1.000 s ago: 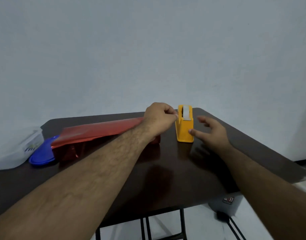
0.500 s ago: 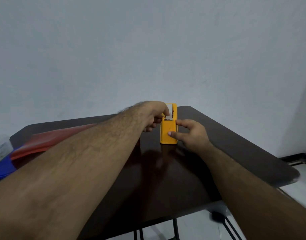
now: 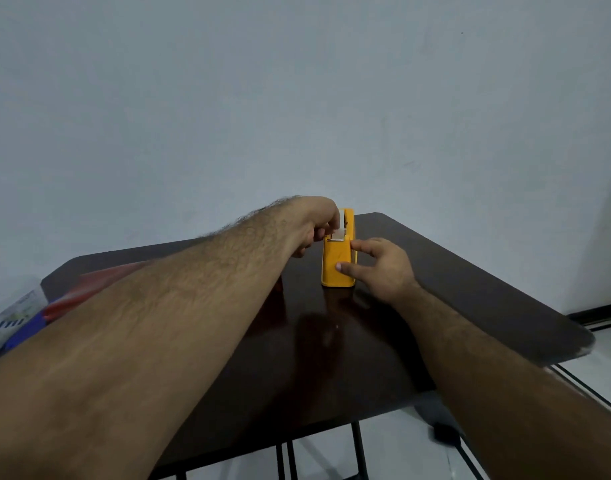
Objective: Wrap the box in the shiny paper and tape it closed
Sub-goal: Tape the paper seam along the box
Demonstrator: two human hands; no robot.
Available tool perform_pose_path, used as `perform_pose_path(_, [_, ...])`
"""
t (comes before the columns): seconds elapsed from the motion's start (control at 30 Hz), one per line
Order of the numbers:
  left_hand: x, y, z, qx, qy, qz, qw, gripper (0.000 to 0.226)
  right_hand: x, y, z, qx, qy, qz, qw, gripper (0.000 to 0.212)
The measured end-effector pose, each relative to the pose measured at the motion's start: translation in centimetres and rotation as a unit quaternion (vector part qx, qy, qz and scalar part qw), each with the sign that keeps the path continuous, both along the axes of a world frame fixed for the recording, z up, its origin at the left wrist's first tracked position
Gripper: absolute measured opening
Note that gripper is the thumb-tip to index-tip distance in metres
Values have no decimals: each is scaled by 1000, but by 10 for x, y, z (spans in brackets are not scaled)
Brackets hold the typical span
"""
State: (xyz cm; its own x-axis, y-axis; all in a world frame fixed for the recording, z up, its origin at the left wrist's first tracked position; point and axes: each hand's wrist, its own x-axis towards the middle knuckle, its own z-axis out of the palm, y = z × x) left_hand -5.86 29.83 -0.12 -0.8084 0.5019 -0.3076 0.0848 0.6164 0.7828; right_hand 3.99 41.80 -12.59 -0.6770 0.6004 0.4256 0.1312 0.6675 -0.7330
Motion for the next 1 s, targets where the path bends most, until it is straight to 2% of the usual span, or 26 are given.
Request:
perform_pose_path(0.17, [8, -13, 2, 23, -32, -2, 999, 17, 3, -4, 2, -3, -7, 0, 1000, 70])
perform_pose_path(0.4, [20, -29, -31, 46, -66, 27, 996, 22, 3, -4, 0, -1, -7, -2, 1000, 69])
perform_pose_path(0.67, [29, -23, -45, 109, -19, 65, 992, 19, 2, 3, -4, -8, -34, 22, 999, 80])
perform_pose_path(0.9, [36, -33, -56, 46, 12, 56, 997, 8, 1, 5, -6, -6, -41, 20, 999, 82])
perform_pose_path(1.0, [29, -42, -63, 90, 23, 63, 994, 28, 1, 5, -5, 12, -54, 13, 998, 86])
